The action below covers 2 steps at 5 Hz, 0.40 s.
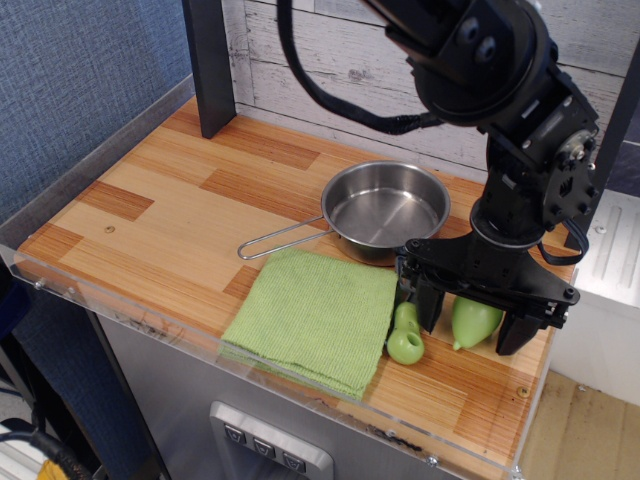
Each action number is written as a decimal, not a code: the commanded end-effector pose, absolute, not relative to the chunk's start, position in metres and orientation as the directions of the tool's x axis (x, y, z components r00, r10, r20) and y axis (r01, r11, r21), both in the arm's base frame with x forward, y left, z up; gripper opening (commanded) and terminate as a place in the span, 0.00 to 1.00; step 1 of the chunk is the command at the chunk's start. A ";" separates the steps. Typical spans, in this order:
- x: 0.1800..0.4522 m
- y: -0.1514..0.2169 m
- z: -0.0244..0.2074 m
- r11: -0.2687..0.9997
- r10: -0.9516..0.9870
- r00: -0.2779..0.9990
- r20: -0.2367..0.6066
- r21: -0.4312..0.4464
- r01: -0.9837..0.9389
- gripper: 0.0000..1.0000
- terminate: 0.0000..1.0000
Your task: Take the bottle gourd and place it next to spatula.
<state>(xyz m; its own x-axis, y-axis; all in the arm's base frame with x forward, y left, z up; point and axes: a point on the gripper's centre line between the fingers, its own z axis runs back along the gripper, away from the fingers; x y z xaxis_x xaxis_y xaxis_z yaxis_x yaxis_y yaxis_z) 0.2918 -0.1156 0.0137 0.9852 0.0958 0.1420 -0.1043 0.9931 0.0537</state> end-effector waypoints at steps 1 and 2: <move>0.289 -0.115 0.030 0.991 0.117 0.975 0.189 0.036 -0.126 1.00 0.00; 0.288 -0.113 0.039 0.991 0.122 0.973 0.195 0.020 -0.129 1.00 0.00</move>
